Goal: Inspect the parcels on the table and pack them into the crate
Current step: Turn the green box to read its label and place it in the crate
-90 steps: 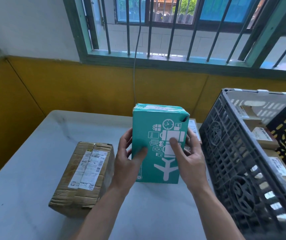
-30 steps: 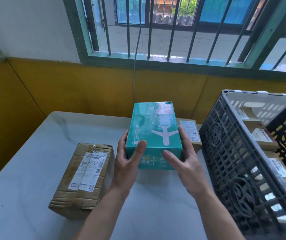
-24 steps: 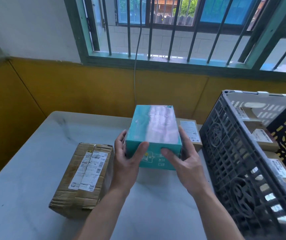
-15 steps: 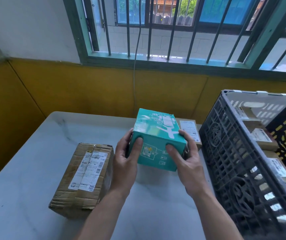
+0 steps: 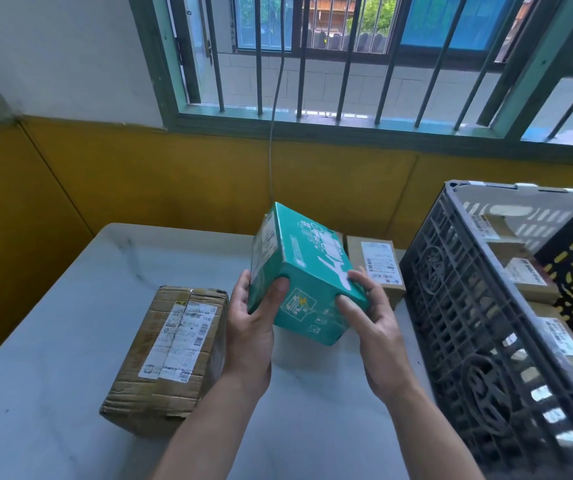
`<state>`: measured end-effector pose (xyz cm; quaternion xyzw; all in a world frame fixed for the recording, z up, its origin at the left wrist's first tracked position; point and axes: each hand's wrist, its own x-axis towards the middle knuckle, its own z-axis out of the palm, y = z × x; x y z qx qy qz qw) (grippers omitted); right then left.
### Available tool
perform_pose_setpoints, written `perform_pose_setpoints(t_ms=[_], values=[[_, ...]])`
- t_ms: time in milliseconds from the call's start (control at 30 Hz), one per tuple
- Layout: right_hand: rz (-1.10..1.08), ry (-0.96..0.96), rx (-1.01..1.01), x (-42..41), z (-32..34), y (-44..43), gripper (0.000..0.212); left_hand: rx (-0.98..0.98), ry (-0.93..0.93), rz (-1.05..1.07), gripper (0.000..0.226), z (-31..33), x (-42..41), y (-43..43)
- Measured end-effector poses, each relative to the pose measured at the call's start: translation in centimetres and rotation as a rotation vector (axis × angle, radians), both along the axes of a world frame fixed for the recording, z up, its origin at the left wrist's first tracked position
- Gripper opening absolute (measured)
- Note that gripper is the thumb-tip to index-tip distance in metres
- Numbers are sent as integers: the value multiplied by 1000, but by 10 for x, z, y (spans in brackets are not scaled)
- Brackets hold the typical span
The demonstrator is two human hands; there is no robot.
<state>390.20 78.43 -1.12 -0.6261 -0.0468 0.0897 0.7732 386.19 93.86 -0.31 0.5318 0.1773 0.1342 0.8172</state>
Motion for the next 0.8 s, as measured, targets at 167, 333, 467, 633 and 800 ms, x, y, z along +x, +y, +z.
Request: perform_pose_setpoints(t_ms=[167, 333, 467, 633, 800], values=[[-12, -37, -73, 0, 11, 5, 61, 179, -43, -15, 97, 1, -2, -4], [61, -36, -139, -2, 19, 13, 81, 355, -59, -43, 108, -1, -5, -9], [115, -4, -108, -1, 17, 16, 88, 367, -93, -72, 104, -8, -2, -12], [79, 4, -81, -2, 11, 17, 62, 339, -137, -124, 100, -10, -1, -12], [47, 34, -98, -5, 11, 21, 54, 261, -68, -68, 74, -4, 0, -17]])
